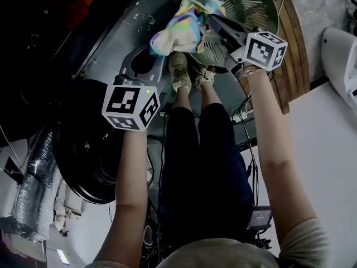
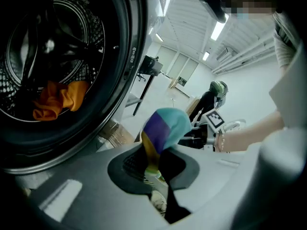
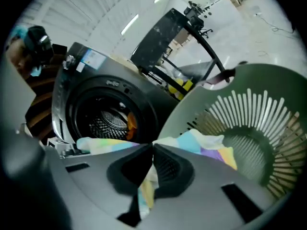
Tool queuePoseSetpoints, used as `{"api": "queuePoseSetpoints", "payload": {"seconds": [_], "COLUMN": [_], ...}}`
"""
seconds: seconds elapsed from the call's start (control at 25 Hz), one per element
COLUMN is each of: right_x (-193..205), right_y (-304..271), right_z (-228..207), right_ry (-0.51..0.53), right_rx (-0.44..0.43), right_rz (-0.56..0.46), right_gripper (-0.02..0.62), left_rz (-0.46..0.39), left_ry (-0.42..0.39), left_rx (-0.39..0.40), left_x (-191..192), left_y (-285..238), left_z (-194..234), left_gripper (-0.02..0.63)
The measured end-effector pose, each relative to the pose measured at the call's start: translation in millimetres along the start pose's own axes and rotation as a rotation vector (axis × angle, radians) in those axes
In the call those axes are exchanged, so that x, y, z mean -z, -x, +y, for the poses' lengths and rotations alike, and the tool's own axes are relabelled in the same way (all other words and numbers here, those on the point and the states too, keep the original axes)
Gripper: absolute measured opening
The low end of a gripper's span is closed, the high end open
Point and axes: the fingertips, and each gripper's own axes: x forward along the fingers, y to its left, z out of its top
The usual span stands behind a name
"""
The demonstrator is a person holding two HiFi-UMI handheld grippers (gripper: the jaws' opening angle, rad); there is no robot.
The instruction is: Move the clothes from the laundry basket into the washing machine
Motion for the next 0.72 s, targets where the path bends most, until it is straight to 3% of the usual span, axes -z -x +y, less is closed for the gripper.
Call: {"api": "queuePoseSetpoints", "payload": {"seconds": [0.24,0.48,0.56,0.64,0.72], "right_x": [-33,-27,-28,-26,-23], "right_y": [30,35,37,37,37], "right_z": [115,170,178,185,191], "right_ry": [0.047,0.071,0.097,0.139,0.186], "right_rx": [-0.184,-0.259,-0.259,-0.259,-0.256], "right_rz": [-0.14,-0.076,-0.045,0.003,0.06], "right_gripper": [0.009,0.009,0.009,0.009,0.009], "left_rz": [-0.054,-0.098,-0.109,-0.126,-0.134], "left_ry": [0.081,0.009,-0.012,-0.036,-0.103], "left_rx": [0.021,0.114,0.147,0.136,0.11], "left_x": [-2,-15,-19,-25,-31], "left_y": [-8,-12,-14,-16,-18], "left_z": [-19,-56,-67,-69,-70], "left_gripper": [0.035,0.045,0.115,0.235,0.264]}}
